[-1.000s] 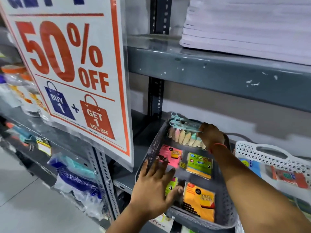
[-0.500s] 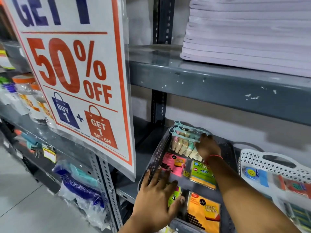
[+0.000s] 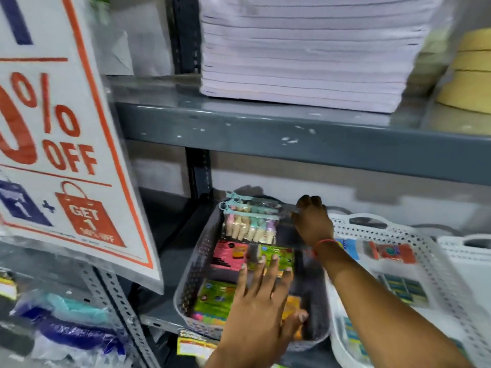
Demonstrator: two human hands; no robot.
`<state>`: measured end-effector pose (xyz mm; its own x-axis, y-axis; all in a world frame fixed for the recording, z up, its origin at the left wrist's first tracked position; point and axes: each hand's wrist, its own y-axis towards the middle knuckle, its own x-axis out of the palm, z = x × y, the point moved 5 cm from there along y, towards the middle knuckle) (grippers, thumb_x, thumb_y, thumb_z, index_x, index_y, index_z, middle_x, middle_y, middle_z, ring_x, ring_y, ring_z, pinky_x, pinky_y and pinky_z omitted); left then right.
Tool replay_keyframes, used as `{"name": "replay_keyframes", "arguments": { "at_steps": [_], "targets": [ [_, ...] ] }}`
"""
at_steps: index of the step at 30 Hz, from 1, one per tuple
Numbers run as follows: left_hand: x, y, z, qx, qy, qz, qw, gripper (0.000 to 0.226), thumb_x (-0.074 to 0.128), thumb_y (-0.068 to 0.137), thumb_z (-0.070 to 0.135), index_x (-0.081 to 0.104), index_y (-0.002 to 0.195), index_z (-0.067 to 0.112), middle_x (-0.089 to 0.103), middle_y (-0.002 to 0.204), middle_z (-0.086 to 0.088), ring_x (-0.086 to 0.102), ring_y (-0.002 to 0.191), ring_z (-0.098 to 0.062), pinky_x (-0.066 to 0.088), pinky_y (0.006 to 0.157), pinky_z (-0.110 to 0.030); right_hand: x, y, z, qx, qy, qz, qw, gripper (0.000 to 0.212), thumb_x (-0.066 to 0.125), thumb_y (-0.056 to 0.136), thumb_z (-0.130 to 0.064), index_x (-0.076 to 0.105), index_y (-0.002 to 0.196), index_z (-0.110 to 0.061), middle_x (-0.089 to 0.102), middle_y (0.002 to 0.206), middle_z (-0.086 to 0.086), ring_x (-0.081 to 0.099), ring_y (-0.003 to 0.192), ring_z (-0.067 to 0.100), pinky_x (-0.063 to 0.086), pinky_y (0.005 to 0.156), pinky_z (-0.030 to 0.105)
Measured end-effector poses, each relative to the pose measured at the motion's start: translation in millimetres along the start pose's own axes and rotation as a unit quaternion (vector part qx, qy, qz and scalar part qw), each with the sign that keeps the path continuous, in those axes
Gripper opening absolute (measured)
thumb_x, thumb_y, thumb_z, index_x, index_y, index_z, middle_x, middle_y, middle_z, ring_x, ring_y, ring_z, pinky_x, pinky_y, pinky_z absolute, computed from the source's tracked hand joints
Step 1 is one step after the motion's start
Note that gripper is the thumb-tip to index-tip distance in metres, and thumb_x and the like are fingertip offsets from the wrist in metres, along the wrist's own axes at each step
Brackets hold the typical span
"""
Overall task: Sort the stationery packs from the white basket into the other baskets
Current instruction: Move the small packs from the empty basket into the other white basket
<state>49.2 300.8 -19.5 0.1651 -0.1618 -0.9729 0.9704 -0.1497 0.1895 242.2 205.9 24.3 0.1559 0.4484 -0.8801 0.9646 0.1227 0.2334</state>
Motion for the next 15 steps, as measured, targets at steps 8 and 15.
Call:
{"name": "replay_keyframes", "arguments": {
  "at_steps": [8,15],
  "targets": [
    [22,24,151,0.116,-0.002,-0.015,0.993,0.054,0.026,0.089,0.055,0.045,0.126,0.021,0.062,0.129,-0.004,0.063,0.113,-0.021,0.025,0.099,-0.041,-103,-58,127,0.077,0.005,0.11,0.991,0.031,0.055,0.087,-0.023,0.055,0.113,-0.007,0.049,0.126,0.017,0.05,0.111,0.037,0.045,0.086,0.039],
    [52,31,245,0.175,0.016,-0.091,0.98,0.067,0.009,0.096,0.049,0.065,0.115,0.017,0.066,0.124,-0.007,0.063,0.112,-0.023,0.037,0.1,-0.048,-146,-120,249,0.204,-0.03,0.088,0.974,0.03,0.049,0.087,-0.017,0.055,0.115,-0.008,0.05,0.128,0.015,0.047,0.119,0.035,0.046,0.094,0.042]
  ]
}}
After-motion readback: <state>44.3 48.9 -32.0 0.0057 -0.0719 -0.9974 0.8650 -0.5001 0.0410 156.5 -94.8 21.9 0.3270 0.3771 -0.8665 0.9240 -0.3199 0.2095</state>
